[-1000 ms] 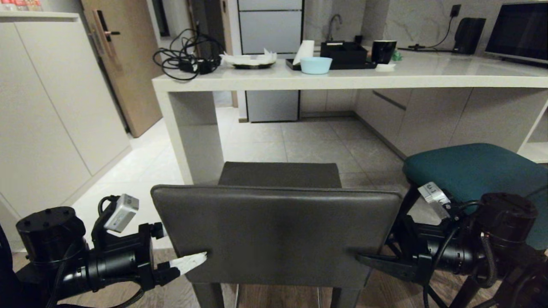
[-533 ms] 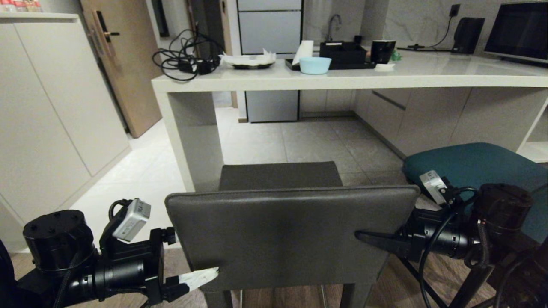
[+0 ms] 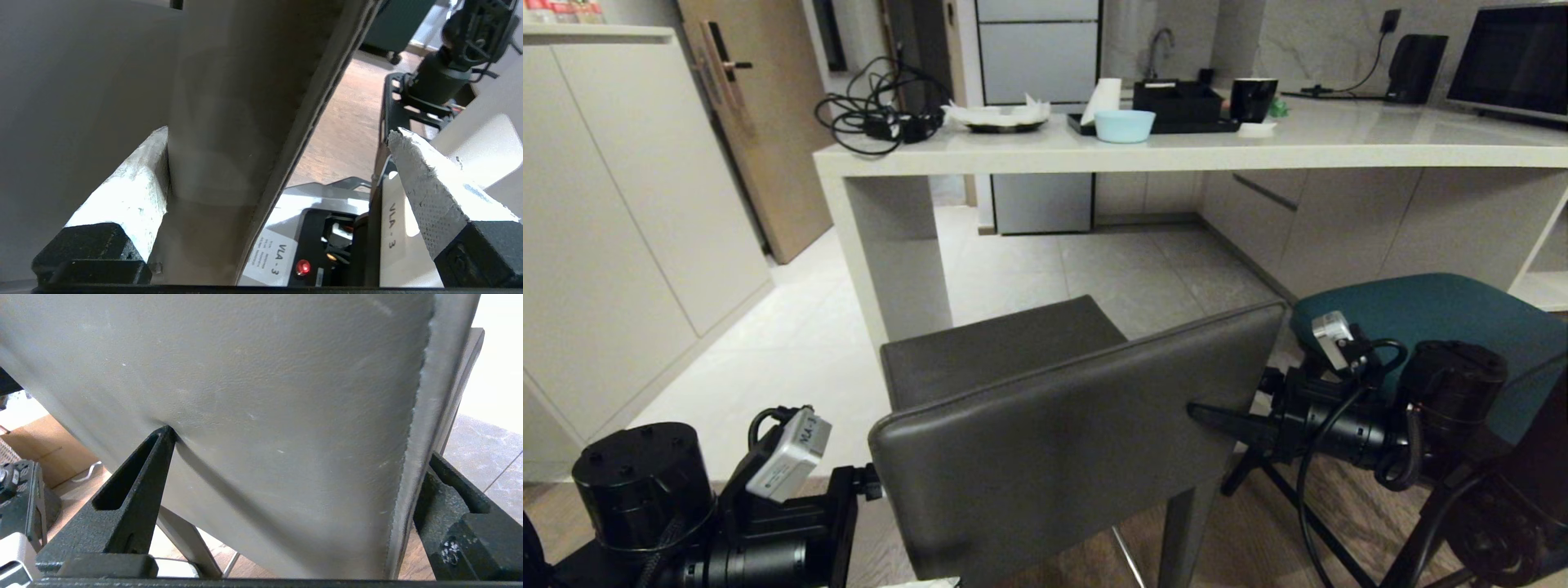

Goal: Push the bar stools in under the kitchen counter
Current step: Pull the gray chair out from under the dining table, then push the blue chair back under the dining table

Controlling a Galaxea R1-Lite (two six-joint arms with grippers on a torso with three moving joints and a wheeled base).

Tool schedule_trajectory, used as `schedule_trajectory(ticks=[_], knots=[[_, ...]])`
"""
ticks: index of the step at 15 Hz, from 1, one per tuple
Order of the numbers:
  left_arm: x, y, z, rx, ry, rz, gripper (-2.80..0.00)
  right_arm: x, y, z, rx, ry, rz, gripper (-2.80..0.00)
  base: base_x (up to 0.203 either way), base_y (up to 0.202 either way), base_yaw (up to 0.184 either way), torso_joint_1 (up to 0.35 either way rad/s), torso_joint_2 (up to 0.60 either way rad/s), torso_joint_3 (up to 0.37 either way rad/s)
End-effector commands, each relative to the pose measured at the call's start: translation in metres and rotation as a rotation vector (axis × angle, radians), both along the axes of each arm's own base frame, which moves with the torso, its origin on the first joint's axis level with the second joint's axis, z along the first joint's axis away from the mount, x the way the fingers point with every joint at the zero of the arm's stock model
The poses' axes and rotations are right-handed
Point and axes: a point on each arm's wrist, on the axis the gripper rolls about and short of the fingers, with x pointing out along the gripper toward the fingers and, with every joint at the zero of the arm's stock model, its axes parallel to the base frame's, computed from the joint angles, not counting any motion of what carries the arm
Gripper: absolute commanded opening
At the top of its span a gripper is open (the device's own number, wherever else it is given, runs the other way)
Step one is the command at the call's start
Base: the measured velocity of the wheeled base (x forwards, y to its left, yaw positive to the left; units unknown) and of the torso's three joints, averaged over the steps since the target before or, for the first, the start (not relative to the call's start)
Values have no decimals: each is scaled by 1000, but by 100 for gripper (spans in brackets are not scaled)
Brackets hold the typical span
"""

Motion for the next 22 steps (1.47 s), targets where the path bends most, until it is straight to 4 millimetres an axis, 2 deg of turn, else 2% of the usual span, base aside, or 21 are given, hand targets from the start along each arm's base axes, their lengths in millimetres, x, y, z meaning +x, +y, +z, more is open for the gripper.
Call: schedule_trajectory(ticks=[1, 5, 8, 10, 12, 16, 18, 22], knots=[[6, 4, 0, -3, -10, 28, 0, -2, 0, 0, 0, 1, 4, 0, 0, 0, 0, 0, 0, 0], [19, 16, 5, -15, -27, 101, 0, -6, -1, 2, -1, 2, 5, 0, 0, 0, 0, 0, 0, 0], [31, 41, 14, -31, -64, 221, 0, -11, -3, 13, 7, -32, 4, 0, 0, 0, 0, 0, 0, 0], [32, 59, 16, -33, -73, 299, 0, -12, -15, 20, 13, -54, -35, 0, 0, 0, 0, 0, 0, 0], [24, 73, 15, -28, -56, 366, 0, -20, -24, 31, 29, -67, -63, 0, 0, 0, 0, 0, 0, 0], [-2, 86, 20, -38, -47, 447, 0, -50, -37, 57, 83, -95, -145, 0, 0, 0, 0, 0, 0, 0], [-10, 83, 18, -42, -17, 435, 0, -62, -40, 53, 83, -66, -208, 0, 0, 0, 0, 0, 0, 0], [-22, 79, 26, -53, -49, 421, 0, -78, -41, 47, 76, -33, -218, 0, 0, 0, 0, 0, 0, 0]])
